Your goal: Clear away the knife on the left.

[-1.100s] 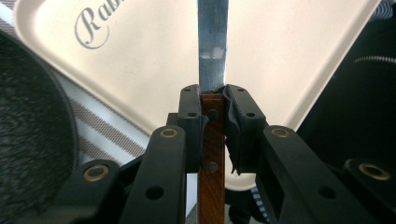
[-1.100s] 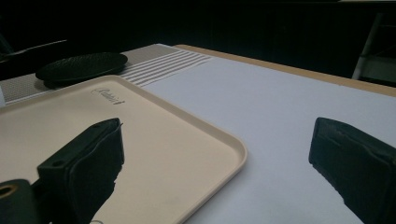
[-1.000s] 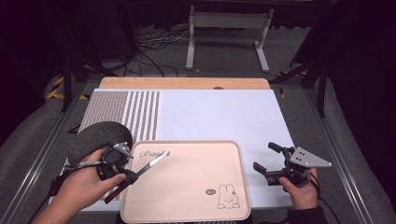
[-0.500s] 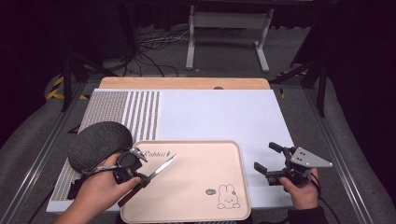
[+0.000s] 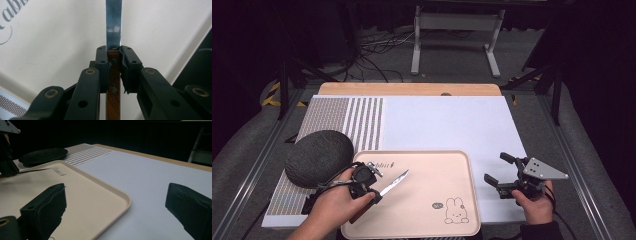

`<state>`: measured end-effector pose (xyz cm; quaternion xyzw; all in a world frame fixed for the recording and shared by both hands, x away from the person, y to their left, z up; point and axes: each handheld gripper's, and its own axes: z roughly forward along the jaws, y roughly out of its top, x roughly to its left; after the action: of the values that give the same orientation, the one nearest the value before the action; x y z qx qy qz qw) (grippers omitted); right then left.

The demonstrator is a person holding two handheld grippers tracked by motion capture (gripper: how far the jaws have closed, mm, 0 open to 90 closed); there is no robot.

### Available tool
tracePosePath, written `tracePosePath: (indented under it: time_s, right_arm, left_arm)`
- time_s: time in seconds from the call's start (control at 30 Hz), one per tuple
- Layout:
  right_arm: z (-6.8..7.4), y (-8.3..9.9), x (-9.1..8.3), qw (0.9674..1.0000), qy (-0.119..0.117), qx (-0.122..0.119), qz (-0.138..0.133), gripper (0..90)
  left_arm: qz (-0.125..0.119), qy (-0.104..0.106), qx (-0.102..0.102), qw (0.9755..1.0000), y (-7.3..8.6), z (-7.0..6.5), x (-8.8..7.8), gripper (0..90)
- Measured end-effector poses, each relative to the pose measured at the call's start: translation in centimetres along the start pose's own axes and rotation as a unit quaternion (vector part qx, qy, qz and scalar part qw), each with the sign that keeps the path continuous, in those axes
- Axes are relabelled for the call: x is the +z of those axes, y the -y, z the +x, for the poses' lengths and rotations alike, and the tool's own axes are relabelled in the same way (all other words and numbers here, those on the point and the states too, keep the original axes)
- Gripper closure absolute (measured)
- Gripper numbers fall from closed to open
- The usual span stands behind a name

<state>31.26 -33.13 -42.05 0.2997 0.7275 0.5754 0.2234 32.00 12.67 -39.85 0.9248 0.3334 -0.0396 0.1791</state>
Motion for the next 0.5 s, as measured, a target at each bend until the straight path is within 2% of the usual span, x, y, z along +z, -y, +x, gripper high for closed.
tracePosePath:
  time_s: [0.17,0.5]
  right_arm:
    - [0.0,0.0,0.0,1.0,0.0,0.0,0.0,4.1]
    - [0.0,0.0,0.0,1.0,-0.001,0.002,-0.001,4.0]
  left_arm:
    - [0.008,0.002,-0.001,1.0,-0.3,0.1,1.0,77.8]
    - [0.024,0.004,-0.01,0.9996,-0.4,0.2,1.8,77.7]
